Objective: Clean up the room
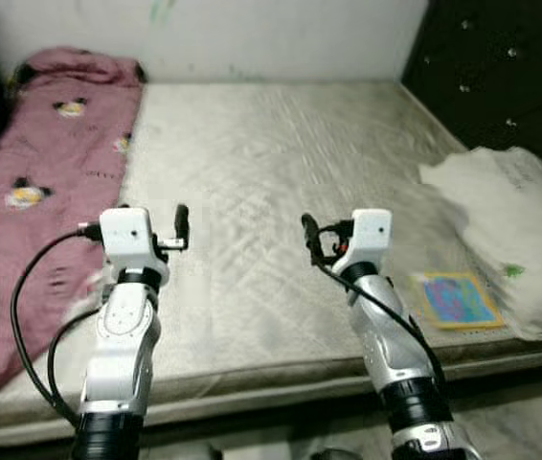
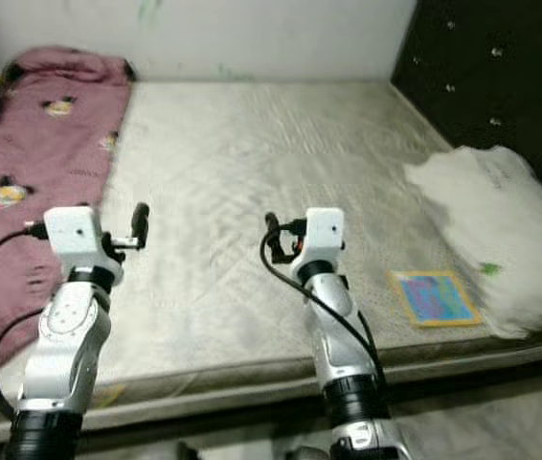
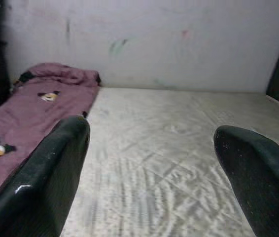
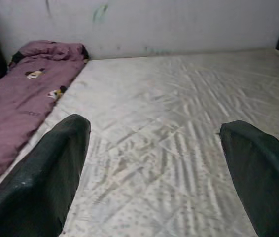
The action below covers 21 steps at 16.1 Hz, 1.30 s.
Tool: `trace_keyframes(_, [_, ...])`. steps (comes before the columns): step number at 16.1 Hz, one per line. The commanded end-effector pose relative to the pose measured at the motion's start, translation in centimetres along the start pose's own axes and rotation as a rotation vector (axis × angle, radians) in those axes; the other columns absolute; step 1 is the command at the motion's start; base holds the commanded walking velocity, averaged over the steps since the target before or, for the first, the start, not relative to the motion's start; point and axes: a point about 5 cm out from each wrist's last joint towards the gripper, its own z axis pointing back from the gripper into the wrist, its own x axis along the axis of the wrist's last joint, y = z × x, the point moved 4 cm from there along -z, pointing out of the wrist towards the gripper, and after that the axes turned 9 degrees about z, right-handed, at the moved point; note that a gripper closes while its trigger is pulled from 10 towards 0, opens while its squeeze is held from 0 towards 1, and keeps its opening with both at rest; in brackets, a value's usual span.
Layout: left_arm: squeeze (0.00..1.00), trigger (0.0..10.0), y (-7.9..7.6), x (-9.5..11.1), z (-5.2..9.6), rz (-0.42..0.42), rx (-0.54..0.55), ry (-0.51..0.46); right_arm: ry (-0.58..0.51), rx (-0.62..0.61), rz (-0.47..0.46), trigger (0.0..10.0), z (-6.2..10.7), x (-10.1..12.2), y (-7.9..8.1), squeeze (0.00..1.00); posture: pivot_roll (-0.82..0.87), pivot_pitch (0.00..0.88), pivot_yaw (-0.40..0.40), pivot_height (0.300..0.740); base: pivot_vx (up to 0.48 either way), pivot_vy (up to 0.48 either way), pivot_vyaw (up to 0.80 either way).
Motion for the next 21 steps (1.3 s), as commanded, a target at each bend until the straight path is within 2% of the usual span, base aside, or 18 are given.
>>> trace_keyframes(1, [0.00,10.0,-0.91,-0.39,0.02,0.013,-0.025,0.015,0.015,-0.026,0.011,10.0,0.24,-0.35,-1.11,0.00,0.05,0.000,-0.035,0.740,0.000,0.480,0.00])
trace_keyframes(21, [0.00,10.0,-0.76,-0.50,-0.14,0.035,-0.013,0.027,0.023,-0.011,0.027,10.0,0.09,-0.44,-0.74,0.00,0.05,0.003,-0.032,0.740,0.000,0.480,0.00])
